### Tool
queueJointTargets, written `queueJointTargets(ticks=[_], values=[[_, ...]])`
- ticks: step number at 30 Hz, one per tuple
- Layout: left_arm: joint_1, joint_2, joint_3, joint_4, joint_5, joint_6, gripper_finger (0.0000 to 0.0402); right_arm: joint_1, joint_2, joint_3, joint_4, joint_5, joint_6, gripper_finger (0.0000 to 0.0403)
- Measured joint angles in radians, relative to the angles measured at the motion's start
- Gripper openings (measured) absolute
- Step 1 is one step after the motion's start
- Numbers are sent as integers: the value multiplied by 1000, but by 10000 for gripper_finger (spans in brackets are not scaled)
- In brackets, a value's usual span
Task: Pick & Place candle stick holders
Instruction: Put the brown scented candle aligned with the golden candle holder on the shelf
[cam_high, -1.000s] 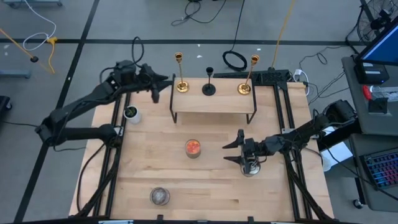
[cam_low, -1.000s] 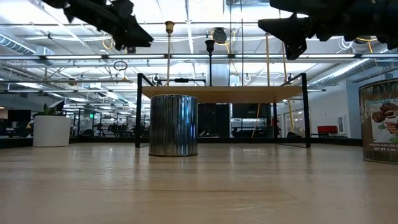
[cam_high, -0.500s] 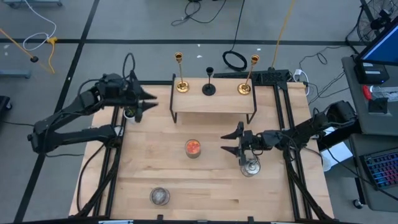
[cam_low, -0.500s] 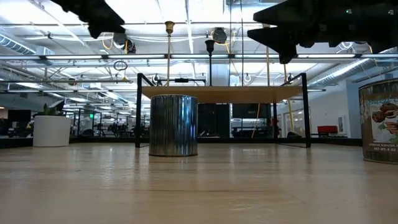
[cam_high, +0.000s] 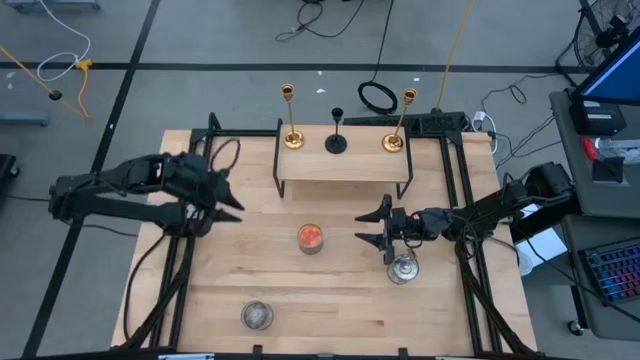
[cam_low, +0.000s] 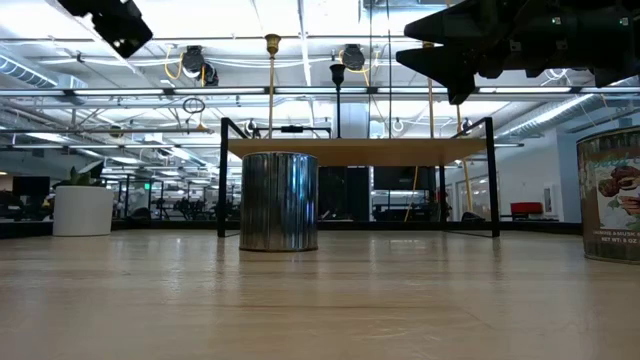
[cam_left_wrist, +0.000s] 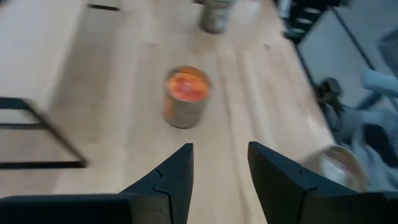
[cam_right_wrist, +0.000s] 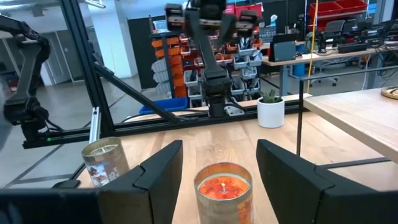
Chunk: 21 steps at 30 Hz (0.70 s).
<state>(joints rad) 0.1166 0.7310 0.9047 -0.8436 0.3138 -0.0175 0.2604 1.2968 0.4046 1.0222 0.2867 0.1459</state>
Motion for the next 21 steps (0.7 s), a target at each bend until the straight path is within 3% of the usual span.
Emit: queueJointTargets(ticks=[3,8,14,21], values=[[-106,7,0,0,-48,-49,159,0,0,0,14,0,0,201],[-295,45,-7,7,-216,-161,159,0,0,0,28,0,0,201],[-509,148,-44,17,-353,-272,159,0,0,0,26,0,-1,201],[-712,296,-46,144,-425,-334,159,0,0,0,29,0,8,201]])
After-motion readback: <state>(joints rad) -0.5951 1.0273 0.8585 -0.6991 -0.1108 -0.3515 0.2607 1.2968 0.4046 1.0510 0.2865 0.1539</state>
